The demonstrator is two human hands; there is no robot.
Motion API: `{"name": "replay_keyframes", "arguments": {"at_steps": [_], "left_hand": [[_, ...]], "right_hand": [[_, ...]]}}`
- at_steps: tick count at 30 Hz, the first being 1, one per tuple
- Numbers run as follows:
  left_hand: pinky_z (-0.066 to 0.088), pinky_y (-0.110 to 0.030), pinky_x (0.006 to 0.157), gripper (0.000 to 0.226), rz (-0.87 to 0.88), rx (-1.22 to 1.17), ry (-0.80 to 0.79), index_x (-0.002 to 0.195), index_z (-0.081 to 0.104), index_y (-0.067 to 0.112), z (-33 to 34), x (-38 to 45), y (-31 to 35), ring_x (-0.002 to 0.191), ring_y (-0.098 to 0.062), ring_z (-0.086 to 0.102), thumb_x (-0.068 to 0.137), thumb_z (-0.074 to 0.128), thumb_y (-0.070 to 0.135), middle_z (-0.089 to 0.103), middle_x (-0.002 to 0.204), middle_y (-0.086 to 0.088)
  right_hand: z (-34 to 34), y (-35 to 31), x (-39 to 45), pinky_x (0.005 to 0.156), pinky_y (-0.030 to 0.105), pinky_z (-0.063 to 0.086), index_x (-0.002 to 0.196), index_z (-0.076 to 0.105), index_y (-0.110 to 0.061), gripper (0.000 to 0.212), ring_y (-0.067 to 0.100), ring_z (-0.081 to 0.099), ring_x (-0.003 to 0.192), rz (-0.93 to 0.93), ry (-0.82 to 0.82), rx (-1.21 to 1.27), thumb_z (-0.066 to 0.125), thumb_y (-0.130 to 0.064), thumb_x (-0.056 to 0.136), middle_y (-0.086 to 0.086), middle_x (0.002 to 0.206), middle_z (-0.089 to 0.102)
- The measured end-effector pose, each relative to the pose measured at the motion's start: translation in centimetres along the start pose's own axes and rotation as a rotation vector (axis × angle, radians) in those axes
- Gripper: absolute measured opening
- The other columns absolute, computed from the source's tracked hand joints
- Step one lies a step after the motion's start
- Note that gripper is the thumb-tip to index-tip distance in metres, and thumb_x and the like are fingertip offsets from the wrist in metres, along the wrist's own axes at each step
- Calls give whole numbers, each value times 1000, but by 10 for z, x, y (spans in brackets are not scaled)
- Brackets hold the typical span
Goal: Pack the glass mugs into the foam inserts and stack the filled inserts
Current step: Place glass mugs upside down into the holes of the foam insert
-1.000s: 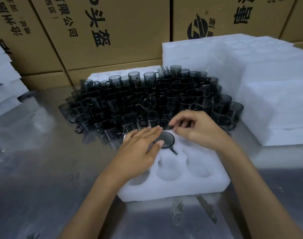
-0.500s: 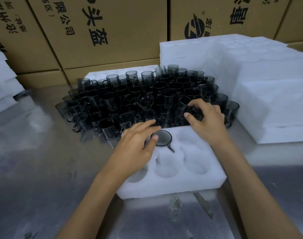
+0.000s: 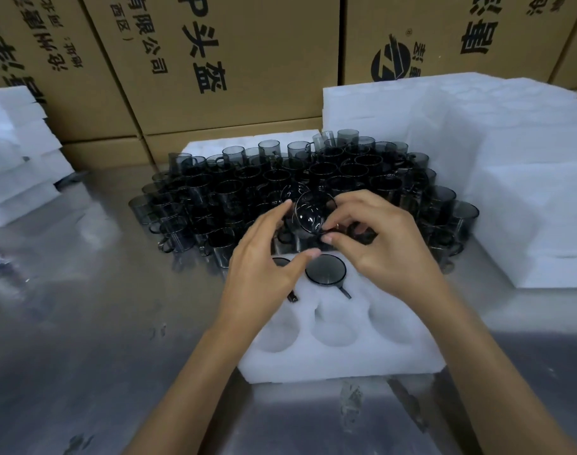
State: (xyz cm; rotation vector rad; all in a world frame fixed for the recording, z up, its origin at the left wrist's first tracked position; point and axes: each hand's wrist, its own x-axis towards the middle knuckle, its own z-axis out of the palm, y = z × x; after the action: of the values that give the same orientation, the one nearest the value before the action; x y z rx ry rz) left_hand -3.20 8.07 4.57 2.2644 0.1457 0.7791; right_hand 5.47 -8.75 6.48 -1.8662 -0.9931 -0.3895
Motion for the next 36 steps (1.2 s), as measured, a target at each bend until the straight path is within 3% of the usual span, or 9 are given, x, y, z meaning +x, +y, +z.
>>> {"name": "replay_keyframes", "arguments": {"at_steps": [7, 10, 14, 17, 21, 23, 26, 30, 36], "left_hand": [[45, -46, 102, 55, 21, 49, 179, 124, 57, 36, -4, 1, 3, 116, -4, 51, 76, 83, 43, 45, 105, 44], [43, -46, 103, 56, 59, 68, 208, 127, 58, 31, -3, 1, 2, 117, 0, 47, 77, 83, 31, 42, 111, 42], [31, -28, 107, 56, 125, 107, 225, 128, 58, 26, -3, 0, -3, 120, 2, 43, 78, 81, 19, 54, 122, 25], [24, -19, 107, 54, 182, 105, 152, 132, 56, 27, -4, 1, -3, 125, 6, 40, 82, 78, 26, 50, 127, 31], [36, -38, 112, 55, 102, -55, -25, 136, 53, 43, -4, -1, 0, 130, -3, 44, 85, 70, 47, 51, 128, 27], [39, -41, 111, 50, 61, -101, -97, 130, 53, 54, -3, -1, 3, 128, -7, 49, 84, 71, 48, 57, 125, 21], [46, -29, 103, 49, 47, -164, -190, 123, 51, 62, -1, -1, 10, 116, 7, 55, 83, 75, 44, 64, 119, 21], [41, -10, 91, 63, 43, -121, -339, 135, 41, 58, 9, 6, 25, 115, 12, 55, 86, 74, 39, 67, 120, 22], [43, -42, 106, 55, -11, -17, -476, 122, 43, 52, 30, 14, 37, 114, -7, 61, 80, 78, 46, 71, 111, 22]], "right_hand": [[3, -13, -2, 82, 22, 48, 105, 74, -24, 28, 9, 63, 98, 39, -50, 109, 77, -7, 83, -13, 115, 63], [-2, -15, -1, 87, 30, 53, 128, 59, -32, 54, 15, 68, 93, 140, -80, 297, 77, -7, 84, -14, 117, 63], [-4, -15, 0, 87, 29, 55, 128, 59, -27, 50, 15, 70, 86, 203, -78, 430, 75, -4, 86, -6, 116, 64], [-6, -15, 1, 82, 26, 54, 117, 67, -24, 35, 19, 69, 79, 224, -45, 429, 74, -7, 87, 2, 111, 64], [-12, -13, 3, 69, 30, 53, 104, 73, -17, 15, 15, 59, 70, 273, 20, 449, 71, -11, 91, 16, 95, 64], [-15, -10, 3, 64, 20, 51, 98, 74, -14, 8, 8, 59, 70, 296, 7, 475, 69, -12, 92, 14, 87, 67], [-25, 2, 0, 64, 12, 47, 93, 75, -12, 6, 1, 60, 68, 313, -25, 506, 69, -13, 92, -10, 73, 68], [-42, 21, -13, 66, 10, 47, 88, 79, -22, 7, 0, 62, 71, 371, -5, 507, 73, -21, 89, -10, 76, 71], [-51, 37, -35, 64, 9, 47, 85, 81, -34, 10, -3, 65, 73, 488, 48, 433, 73, -28, 88, -9, 81, 75]]}}
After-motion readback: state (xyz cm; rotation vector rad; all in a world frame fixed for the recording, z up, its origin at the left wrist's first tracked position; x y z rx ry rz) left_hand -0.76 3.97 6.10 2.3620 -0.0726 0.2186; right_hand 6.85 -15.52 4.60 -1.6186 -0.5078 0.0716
